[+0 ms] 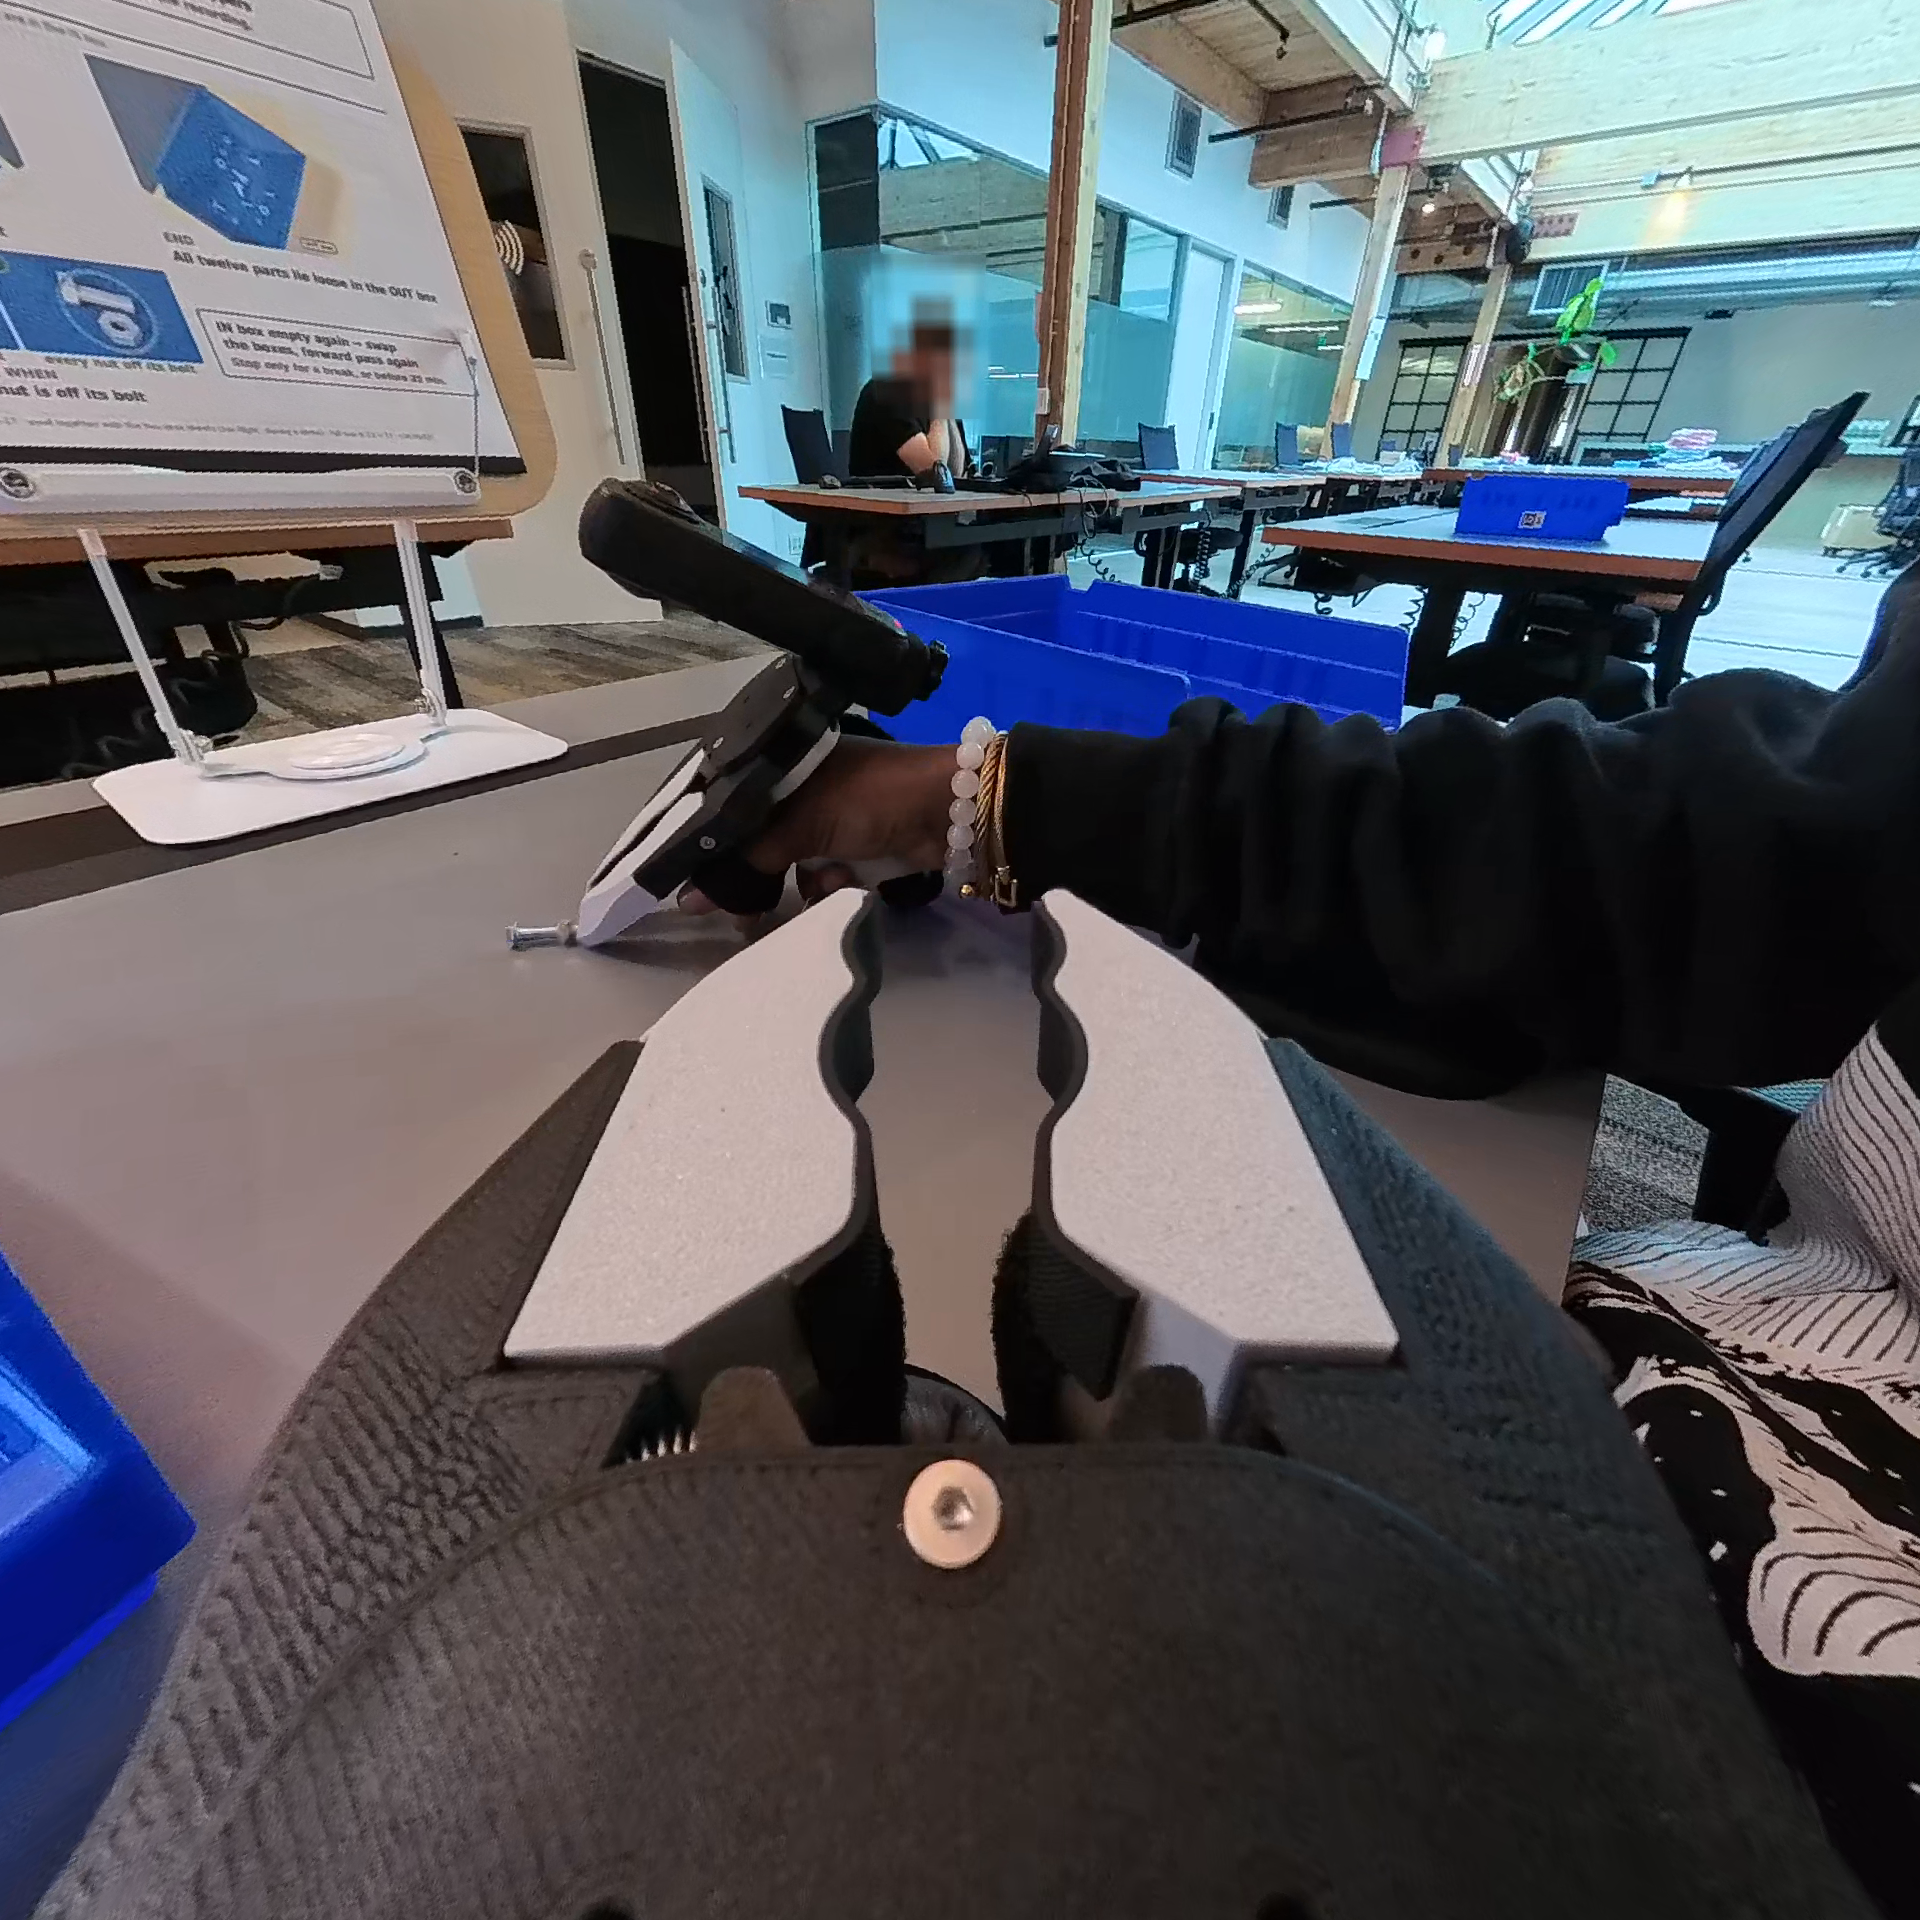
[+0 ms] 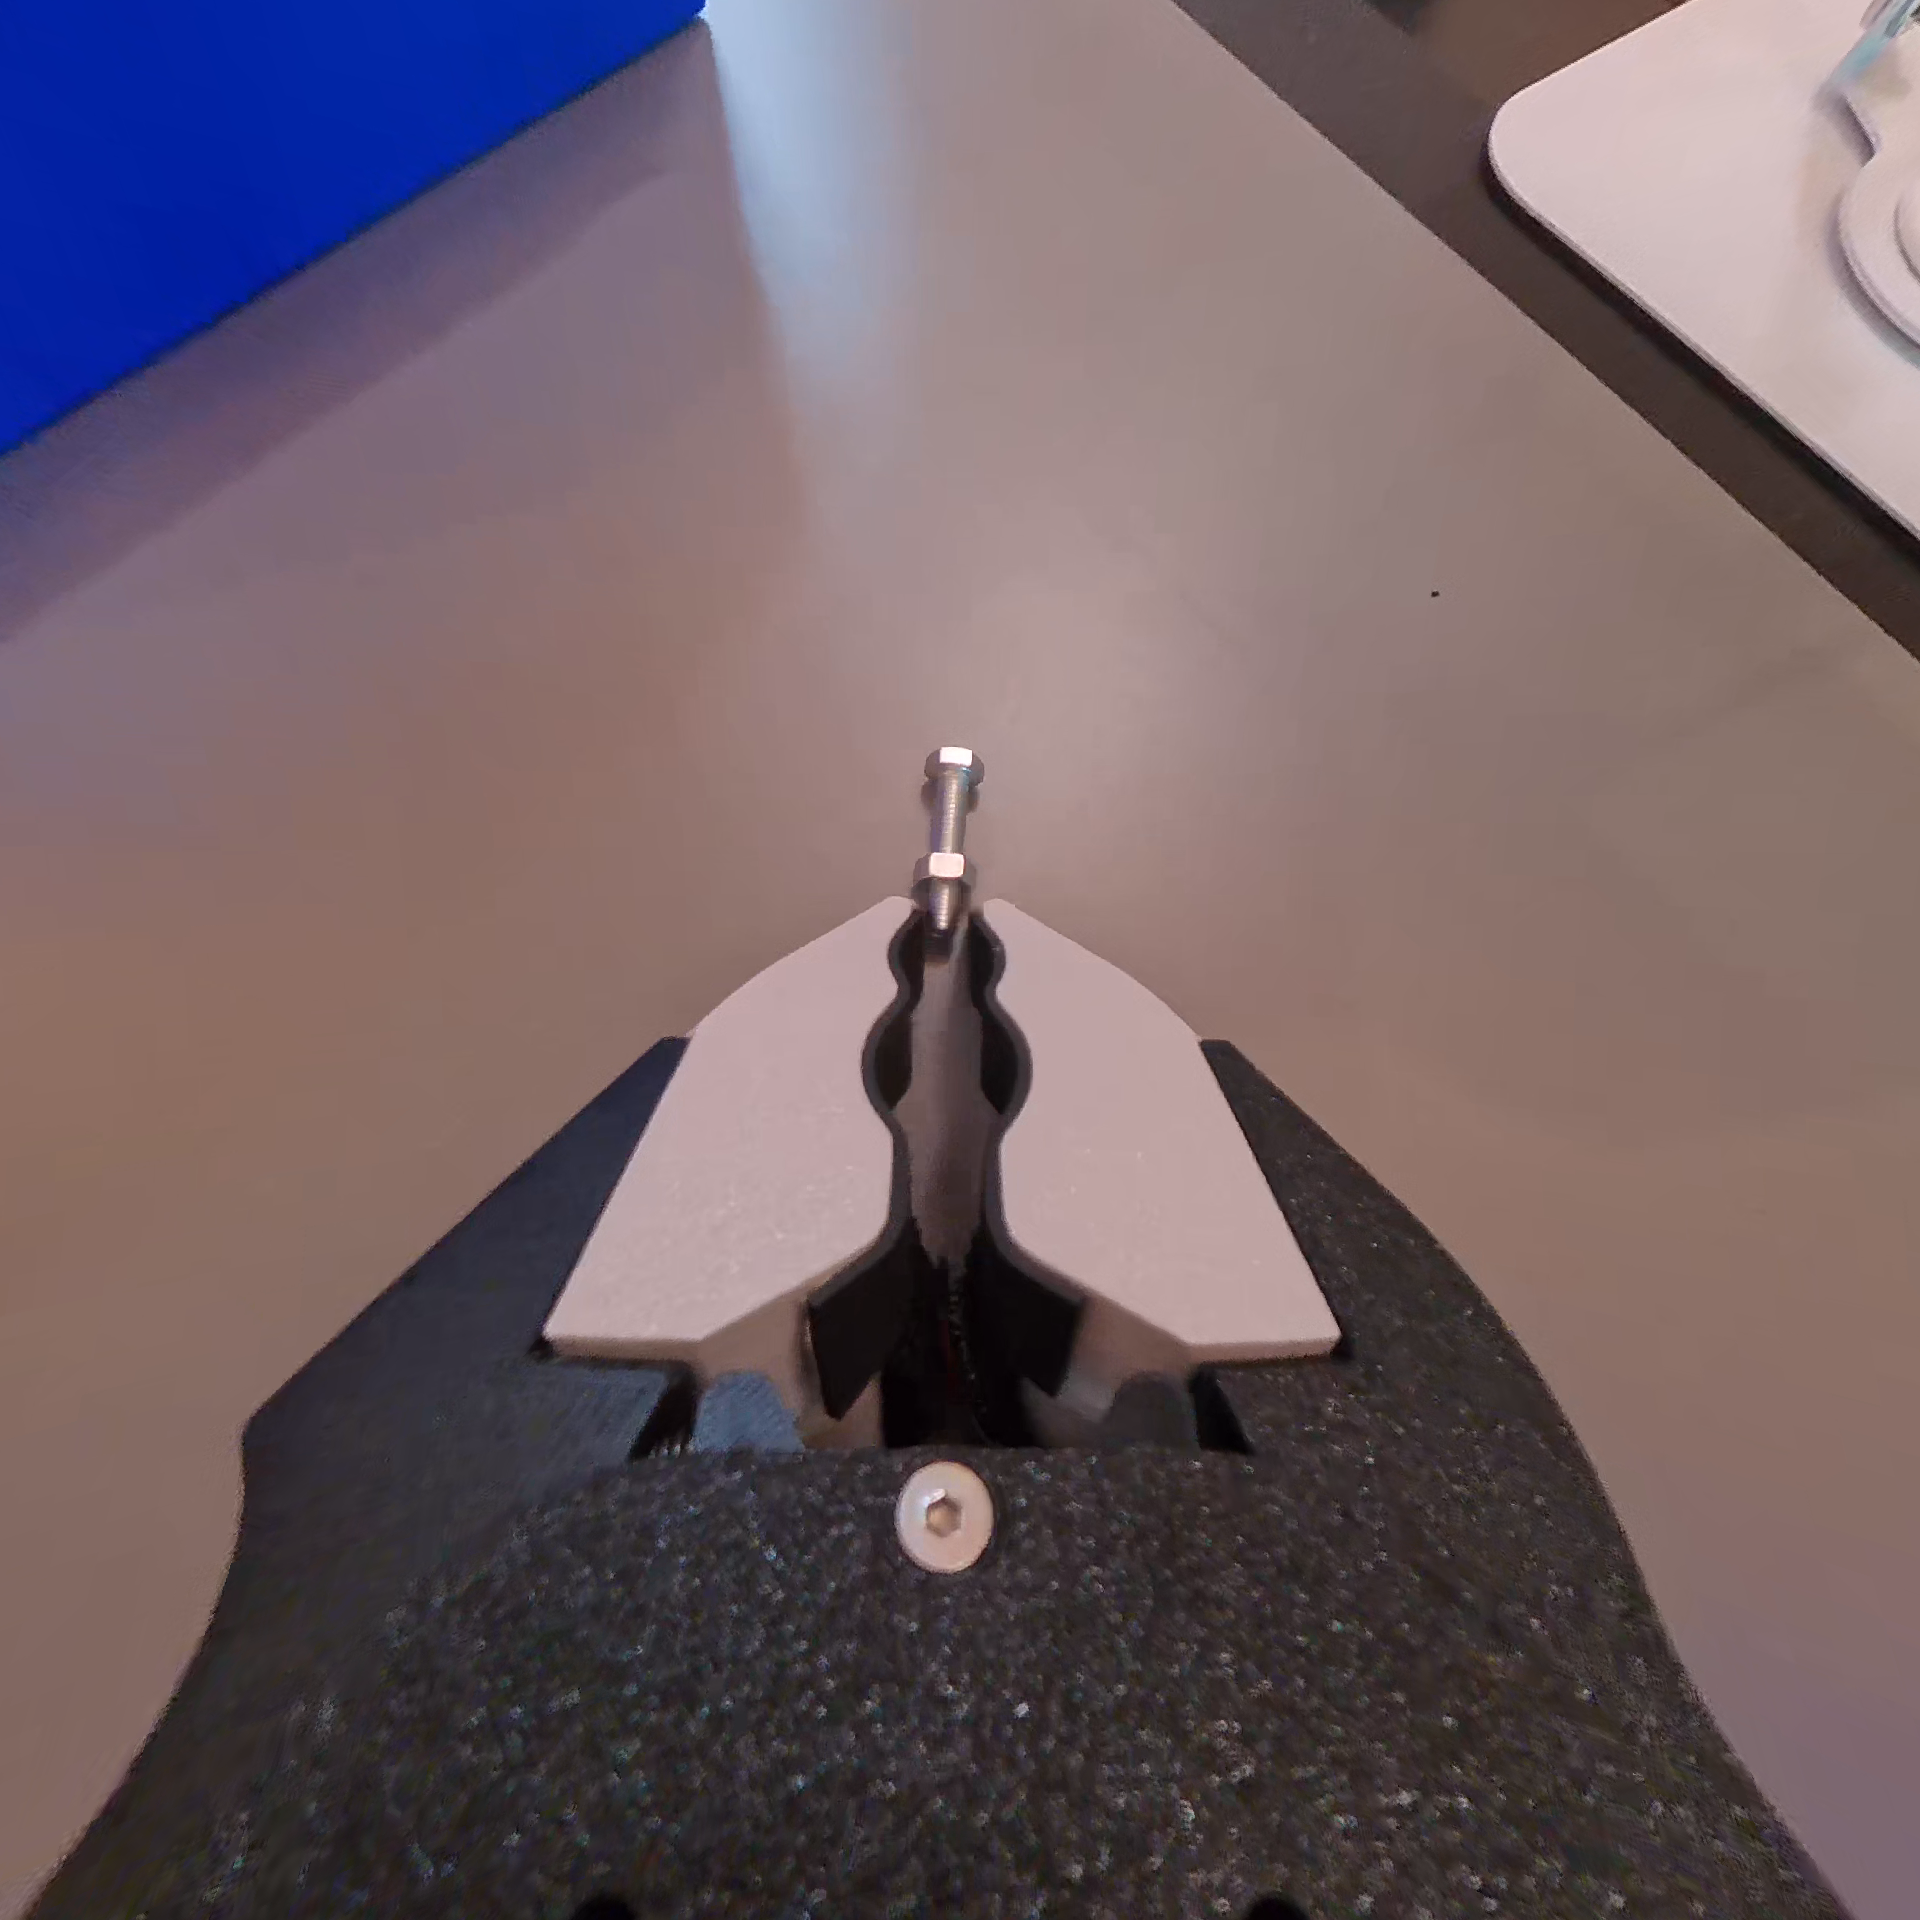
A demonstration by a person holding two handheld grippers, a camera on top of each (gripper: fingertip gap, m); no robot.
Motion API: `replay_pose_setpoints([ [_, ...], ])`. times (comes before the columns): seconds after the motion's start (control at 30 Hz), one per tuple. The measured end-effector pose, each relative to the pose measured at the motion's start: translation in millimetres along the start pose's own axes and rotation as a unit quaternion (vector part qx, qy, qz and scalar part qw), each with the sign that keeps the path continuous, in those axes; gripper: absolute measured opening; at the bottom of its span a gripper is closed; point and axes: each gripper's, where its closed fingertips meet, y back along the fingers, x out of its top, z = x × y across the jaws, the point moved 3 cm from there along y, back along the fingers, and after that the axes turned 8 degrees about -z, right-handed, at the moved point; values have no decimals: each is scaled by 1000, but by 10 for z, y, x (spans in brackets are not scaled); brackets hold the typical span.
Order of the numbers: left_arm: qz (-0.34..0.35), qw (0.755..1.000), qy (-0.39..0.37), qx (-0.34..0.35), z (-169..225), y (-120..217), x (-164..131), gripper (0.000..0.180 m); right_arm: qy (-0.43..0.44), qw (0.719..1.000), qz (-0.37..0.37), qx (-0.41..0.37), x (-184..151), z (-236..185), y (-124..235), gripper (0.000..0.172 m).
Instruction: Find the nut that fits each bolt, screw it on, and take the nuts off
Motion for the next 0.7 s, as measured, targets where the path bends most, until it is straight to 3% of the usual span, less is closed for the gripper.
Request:
replay_pose_setpoints([
  [0.27, -3, 1000, -4, 1, 8, -4, -4, 28, 38, 999, 6, 4, 86, -128, 358, 6],
  [0.47, -20, 999, -40, 30, 42, -38, -12, 32, 88, 995, 6, 43, -11, -541, 1074, 6],
  [0.7, -60, 983, -161, 66, 244, -206, -66, 39, 134, 985, -12, 105, -357, -1161, 1966, 6],
])
